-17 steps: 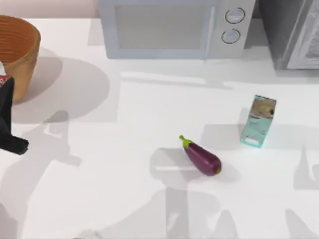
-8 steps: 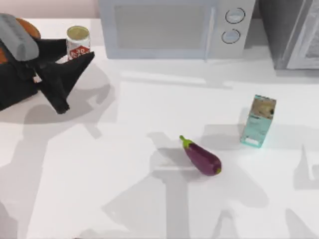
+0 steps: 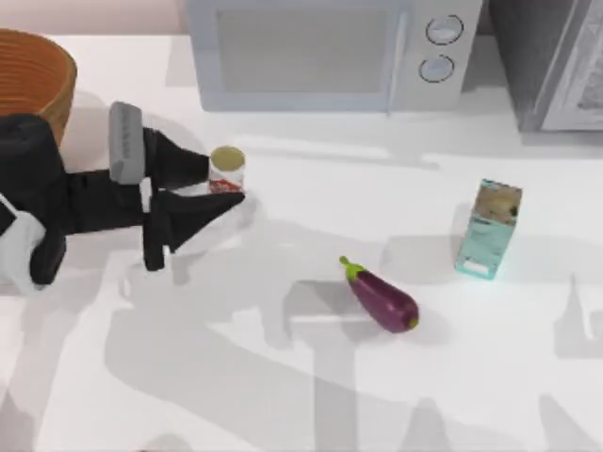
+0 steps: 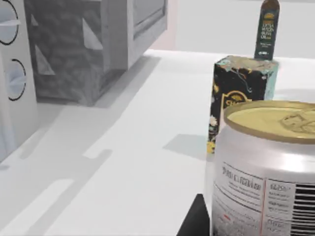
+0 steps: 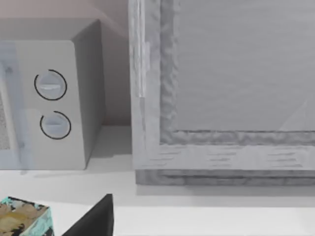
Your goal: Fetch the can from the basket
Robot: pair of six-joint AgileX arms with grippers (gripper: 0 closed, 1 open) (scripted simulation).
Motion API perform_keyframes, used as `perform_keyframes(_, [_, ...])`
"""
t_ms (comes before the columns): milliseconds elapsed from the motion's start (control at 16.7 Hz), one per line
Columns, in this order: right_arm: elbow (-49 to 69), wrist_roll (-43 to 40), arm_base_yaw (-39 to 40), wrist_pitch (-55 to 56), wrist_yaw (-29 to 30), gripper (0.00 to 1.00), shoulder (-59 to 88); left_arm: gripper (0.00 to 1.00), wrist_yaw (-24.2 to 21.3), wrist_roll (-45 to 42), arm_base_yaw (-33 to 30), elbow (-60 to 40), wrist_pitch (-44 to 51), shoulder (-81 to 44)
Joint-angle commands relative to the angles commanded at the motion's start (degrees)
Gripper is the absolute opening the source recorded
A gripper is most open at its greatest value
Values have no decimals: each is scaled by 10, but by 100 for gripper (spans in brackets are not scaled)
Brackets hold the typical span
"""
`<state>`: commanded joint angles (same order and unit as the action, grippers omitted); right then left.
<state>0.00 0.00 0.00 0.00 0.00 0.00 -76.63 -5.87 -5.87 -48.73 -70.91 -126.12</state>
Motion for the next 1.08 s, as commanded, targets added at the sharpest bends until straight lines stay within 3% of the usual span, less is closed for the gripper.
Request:
perform_keyframes(300, [0, 0, 0, 0, 0, 100, 0, 0, -86, -9, -7, -53, -75, -132])
perform_keyframes(660, [0, 0, 0, 0, 0, 100, 0, 0, -94, -10, -8, -59, -83, -145])
perform_keyframes(1080, [0, 0, 0, 0, 0, 100, 0, 53, -94, -10, -8, -59, -83, -145])
